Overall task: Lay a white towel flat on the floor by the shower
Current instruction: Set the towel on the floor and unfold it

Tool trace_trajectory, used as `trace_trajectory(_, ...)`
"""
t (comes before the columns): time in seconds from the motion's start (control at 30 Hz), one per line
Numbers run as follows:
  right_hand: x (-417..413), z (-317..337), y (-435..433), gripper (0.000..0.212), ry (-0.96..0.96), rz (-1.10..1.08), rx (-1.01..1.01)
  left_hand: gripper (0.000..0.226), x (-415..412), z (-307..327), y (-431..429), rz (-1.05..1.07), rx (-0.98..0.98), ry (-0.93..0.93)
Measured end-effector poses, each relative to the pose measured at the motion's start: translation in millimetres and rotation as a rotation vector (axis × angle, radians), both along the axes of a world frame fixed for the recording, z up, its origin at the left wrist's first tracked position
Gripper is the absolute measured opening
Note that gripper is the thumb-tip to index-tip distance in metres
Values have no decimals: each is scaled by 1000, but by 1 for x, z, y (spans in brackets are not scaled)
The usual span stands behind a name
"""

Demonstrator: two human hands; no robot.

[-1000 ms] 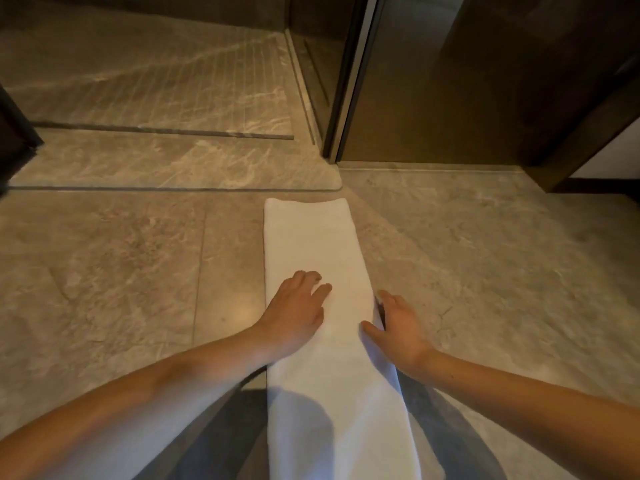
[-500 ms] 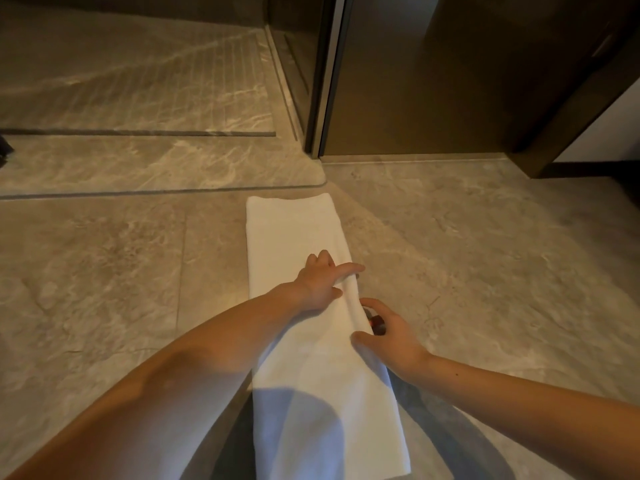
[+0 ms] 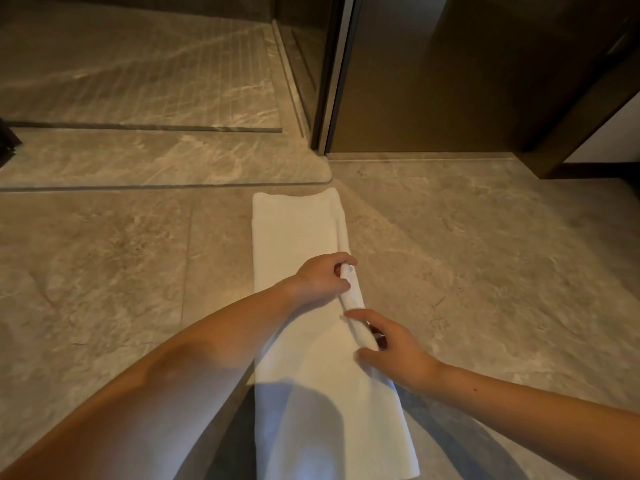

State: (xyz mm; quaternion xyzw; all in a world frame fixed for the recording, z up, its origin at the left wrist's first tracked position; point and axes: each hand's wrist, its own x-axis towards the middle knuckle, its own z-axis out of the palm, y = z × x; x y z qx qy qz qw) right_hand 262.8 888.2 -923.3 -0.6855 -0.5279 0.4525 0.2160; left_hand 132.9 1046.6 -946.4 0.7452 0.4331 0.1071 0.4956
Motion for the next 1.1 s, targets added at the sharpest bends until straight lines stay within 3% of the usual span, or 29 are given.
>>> trace_trajectory(0.27,0,15,12,63,67,32,-115,55,-19,6,-1,73,-224,-227)
trace_trajectory(0.53,-16,20,8,75,19,121,-12,58,-44,16,-1,173,-399,-385)
trace_trajectory(0.8,-35,35,18,69,-106,237,-61,65,-78,33,7,88,-367,-340)
trace_trajectory(1.1,-55,67,21,69,332,115,-194,62,-117,54,14,118,-424,-417)
